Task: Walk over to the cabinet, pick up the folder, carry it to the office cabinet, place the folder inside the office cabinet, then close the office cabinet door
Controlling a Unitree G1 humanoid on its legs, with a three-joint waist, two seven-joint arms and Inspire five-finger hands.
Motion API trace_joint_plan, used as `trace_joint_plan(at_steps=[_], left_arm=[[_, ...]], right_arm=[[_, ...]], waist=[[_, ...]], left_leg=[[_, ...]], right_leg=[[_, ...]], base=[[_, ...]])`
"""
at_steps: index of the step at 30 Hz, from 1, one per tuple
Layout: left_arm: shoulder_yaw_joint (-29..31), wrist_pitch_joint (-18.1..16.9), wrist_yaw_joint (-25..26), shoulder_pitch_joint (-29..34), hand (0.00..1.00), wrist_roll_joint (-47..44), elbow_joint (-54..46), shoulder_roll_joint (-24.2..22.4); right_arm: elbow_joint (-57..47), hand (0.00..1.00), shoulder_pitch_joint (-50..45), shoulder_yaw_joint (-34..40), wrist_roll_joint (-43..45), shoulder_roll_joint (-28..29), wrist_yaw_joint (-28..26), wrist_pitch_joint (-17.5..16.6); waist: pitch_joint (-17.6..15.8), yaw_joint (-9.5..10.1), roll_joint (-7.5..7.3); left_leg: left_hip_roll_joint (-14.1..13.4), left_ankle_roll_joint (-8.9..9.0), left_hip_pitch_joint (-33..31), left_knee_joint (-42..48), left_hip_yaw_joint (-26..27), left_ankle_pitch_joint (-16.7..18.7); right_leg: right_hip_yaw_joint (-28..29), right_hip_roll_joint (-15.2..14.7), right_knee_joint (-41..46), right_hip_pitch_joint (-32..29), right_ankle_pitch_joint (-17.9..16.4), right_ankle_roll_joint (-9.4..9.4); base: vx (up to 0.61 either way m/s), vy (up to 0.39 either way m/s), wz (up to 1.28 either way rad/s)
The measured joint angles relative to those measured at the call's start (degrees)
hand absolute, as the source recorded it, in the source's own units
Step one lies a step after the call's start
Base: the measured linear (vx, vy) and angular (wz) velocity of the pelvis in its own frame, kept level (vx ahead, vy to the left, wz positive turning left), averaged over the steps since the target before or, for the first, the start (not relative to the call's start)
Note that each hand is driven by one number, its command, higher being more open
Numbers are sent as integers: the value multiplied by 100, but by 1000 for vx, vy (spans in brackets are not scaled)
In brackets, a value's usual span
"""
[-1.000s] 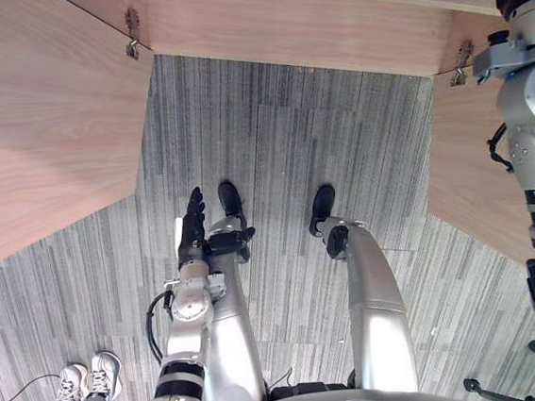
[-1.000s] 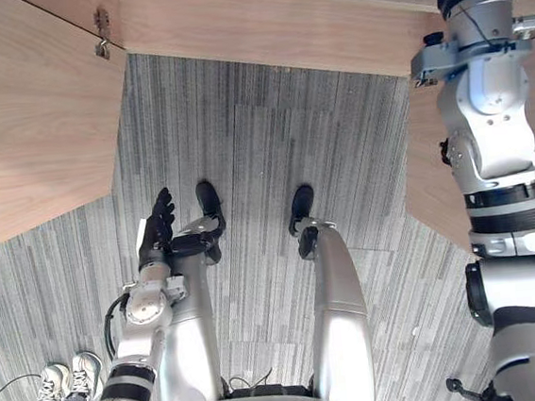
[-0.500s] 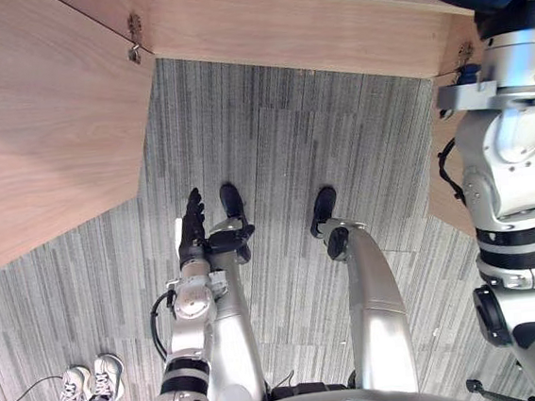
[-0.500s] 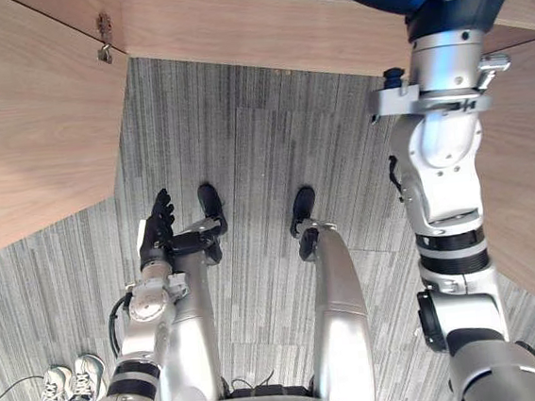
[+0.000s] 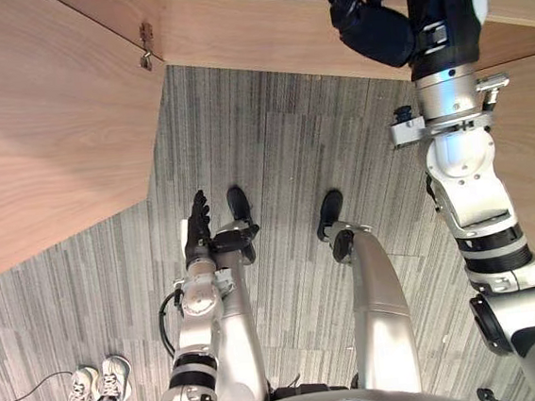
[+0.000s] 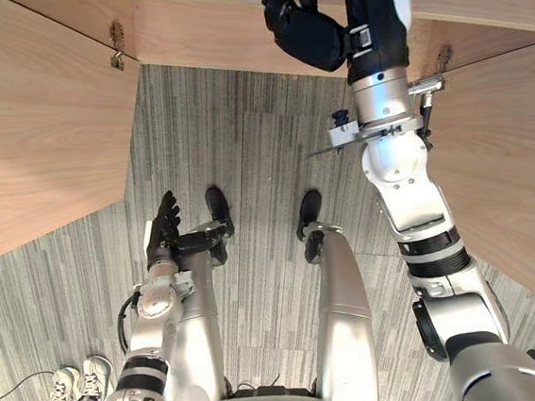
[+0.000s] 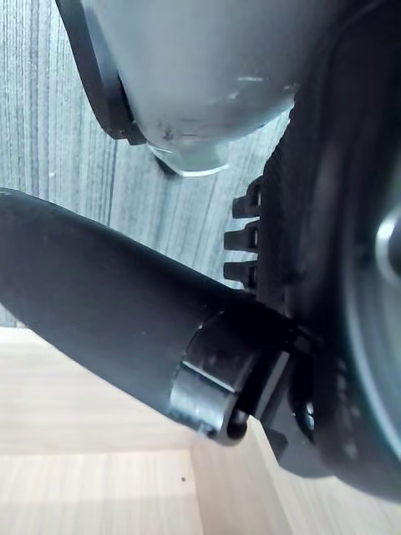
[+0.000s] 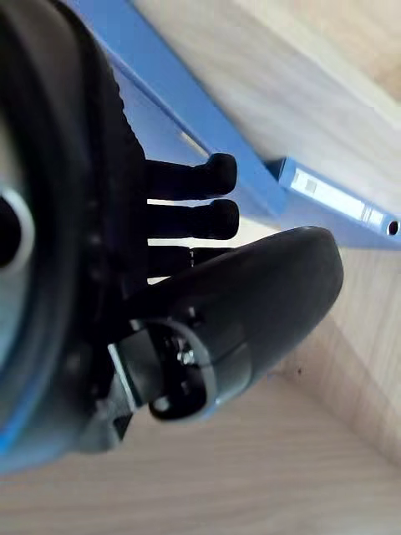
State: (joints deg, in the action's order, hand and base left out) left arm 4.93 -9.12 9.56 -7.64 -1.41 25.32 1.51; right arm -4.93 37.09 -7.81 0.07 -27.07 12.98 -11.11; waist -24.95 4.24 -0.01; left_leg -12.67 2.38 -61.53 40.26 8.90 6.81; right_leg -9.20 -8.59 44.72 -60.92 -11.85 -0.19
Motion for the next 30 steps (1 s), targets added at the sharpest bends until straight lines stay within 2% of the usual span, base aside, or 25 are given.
trace_joint_plan(at_steps=[4,11,18,30], left_arm=[[1,-7,0,-1,100,0,-21,23],[6,-41,1,-2,100,-6,-43,49],[3,-82,3,-2,100,-25,-146,84],[7,-82,68,-8,100,-67,-161,263]], right_arm=[[417,0,148,-85,4,-4,-22,157],[918,0,845,-89,27,-42,35,205],[1396,0,1557,-275,249,-388,130,215],[1836,0,1756,-277,452,-639,329,355]], waist=[[0,0,0],[-12,-3,6],[-64,8,16],[-109,-2,21]], left_leg=[[1,5,-56,-5,-9,-9],[2,6,-131,1,-42,-12],[14,19,-273,18,-103,-36],[80,10,-452,90,-173,-44]], right_leg=[[-5,2,4,-48,0,0],[-16,1,24,-112,1,0],[-63,-13,44,-217,0,1],[-125,-105,135,-337,-38,49]], base=[[0,0,0],[0,0,0],[1,7,2],[-4,15,4]])
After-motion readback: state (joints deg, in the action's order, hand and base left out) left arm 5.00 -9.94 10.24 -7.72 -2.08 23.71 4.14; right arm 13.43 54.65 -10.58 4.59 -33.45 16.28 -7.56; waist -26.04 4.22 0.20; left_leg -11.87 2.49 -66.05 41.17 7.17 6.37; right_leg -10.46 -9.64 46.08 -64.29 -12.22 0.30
